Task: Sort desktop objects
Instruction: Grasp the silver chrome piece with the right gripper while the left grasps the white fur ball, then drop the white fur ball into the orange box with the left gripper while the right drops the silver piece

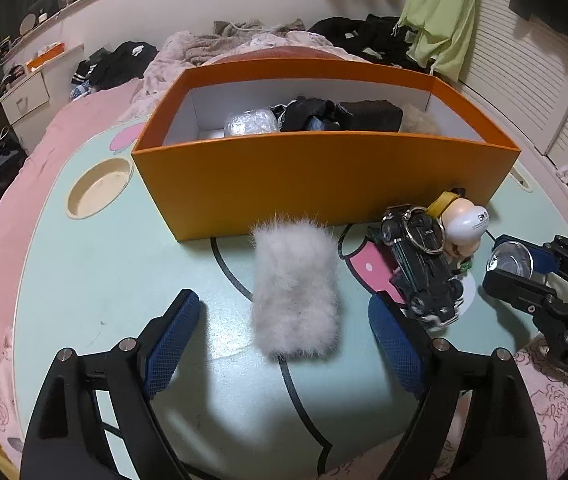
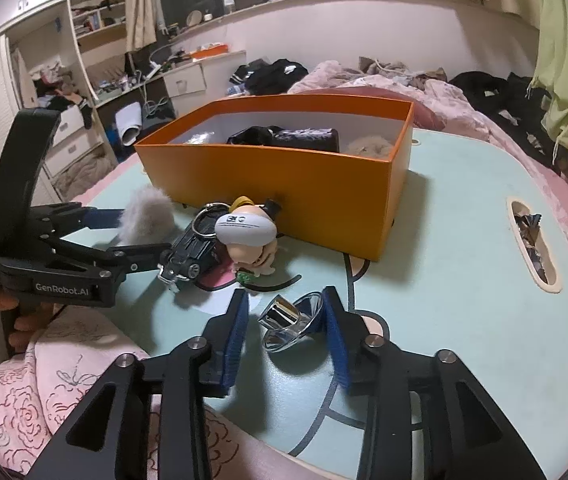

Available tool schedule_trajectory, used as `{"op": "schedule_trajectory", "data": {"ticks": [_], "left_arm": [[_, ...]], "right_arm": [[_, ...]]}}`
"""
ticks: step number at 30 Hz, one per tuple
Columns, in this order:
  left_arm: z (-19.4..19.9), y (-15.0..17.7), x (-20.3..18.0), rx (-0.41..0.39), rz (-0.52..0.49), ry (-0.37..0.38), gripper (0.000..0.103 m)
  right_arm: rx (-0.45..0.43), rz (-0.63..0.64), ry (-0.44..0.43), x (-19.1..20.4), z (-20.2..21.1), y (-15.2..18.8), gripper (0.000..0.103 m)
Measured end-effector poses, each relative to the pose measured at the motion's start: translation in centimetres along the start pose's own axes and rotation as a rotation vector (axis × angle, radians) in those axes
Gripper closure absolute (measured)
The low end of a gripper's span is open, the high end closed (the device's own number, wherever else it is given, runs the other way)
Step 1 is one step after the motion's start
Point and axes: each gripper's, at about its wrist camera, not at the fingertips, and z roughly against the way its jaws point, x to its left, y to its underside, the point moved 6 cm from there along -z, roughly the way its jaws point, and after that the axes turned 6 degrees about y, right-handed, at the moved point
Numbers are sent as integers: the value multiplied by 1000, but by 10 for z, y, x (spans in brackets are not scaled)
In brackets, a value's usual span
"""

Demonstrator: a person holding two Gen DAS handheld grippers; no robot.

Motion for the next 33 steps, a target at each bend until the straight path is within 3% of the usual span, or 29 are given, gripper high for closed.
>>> {"op": "schedule_trajectory", "data": {"ticks": [7,10,13,15,16,17,19,26,33], "left_arm": [[2,1,0,-6,1,-1,17],[4,1,0,-10,5,4,17],[6,0,0,-20,5,7,26],[8,0,-1,-29,0,9,37],[10,0,-2,-35,-6,8,49],[12,0,-3,-43,-14,10,65],[14,0,-4,-51,-19,14,79],[34,-4,-9,-135,-48,33,79],[34,-8,-11,-140,-62,14,79]], "right_arm": [[0,-1,4,0,0,0,56],[1,-1,17,-1,0,0,41],[3,6,29,0,0,0,39],[5,12,42,0,0,0,39],[6,15,56,-1,0,0,39],[7,18,70,-2,0,0,40],[2,27,107,-3,0,0,75],[-20,32,105,-5,7,0,74],[-24,33,104,-7,8,0,74]]}}
